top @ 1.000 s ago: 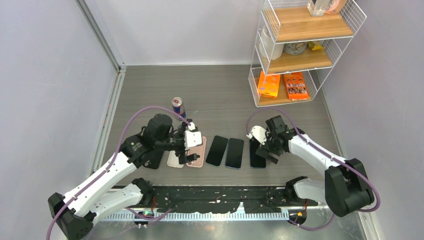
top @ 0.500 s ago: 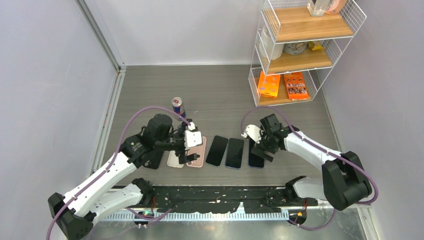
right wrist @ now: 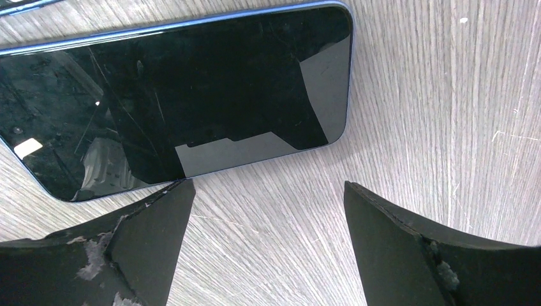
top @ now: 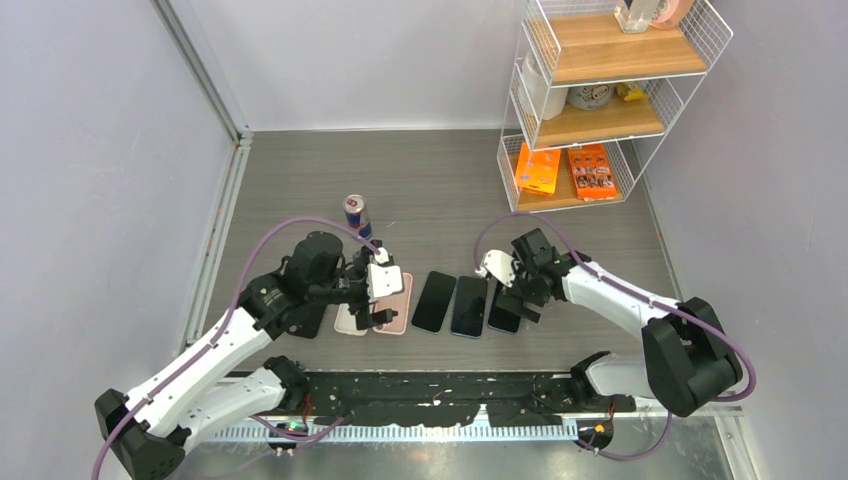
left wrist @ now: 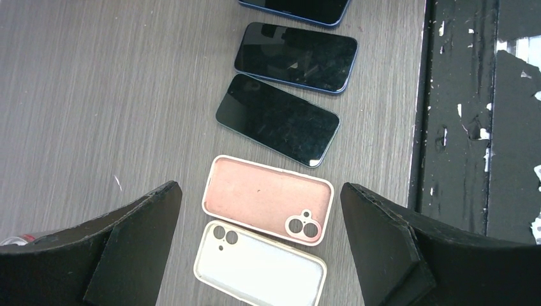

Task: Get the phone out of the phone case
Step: Adjust the phone at the center of the board.

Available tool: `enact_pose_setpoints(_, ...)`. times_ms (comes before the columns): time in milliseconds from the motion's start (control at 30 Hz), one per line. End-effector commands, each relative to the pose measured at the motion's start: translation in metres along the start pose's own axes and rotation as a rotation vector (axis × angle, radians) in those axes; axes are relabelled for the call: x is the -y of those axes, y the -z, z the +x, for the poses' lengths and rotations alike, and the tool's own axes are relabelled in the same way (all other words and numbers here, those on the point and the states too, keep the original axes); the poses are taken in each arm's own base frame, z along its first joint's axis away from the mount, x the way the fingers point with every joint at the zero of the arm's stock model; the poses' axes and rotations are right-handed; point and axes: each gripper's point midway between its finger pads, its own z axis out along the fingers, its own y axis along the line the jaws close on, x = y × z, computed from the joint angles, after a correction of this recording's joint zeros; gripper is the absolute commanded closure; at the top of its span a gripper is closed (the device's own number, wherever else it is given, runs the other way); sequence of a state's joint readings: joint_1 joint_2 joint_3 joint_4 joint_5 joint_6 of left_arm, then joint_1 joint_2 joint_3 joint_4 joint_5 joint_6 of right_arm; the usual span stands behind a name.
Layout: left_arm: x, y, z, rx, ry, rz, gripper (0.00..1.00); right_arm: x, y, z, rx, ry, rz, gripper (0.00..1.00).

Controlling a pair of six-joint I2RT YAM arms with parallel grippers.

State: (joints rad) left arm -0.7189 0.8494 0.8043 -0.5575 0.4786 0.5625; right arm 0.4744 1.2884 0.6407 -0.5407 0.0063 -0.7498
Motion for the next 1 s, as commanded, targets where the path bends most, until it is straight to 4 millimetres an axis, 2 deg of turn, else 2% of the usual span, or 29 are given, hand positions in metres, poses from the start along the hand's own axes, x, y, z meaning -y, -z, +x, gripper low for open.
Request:
enact_pose_setpoints(0,-0.007,0.003,-0.005,0.027,-0.044,-0.041,0.01,0.006,-0.004,0.009,-0.05,0.008,0.053,0.06)
enact_pose_setpoints(167,-0.006,0.003,-0.004,0.028,-0.043,-0.042,0.0,0.021,0.001,0.017,-0.093,0.036,0.125,0.06)
enact_pose_setpoints(433,-0.005,0.004,-0.003,0.033,-0.046,-0.044,0.01,0.047,-0.002,0.023,-0.135,0.013,0.181,0.06)
enact_pose_setpoints(600,-0.004,0.005,-0.002,0.034,-0.048,-0.046,0.0,0.058,-0.009,0.011,-0.121,-0.01,0.189,0.06)
enact_pose_setpoints(767,-0.005,0.007,-0.002,0.031,-0.05,-0.055,0.0,0.062,-0.019,0.001,-0.109,-0.03,0.168,0.06)
enact_pose_setpoints(967,-0.005,0.007,0.002,0.021,-0.052,-0.065,0.01,0.054,-0.023,-0.01,-0.072,-0.047,0.129,0.06)
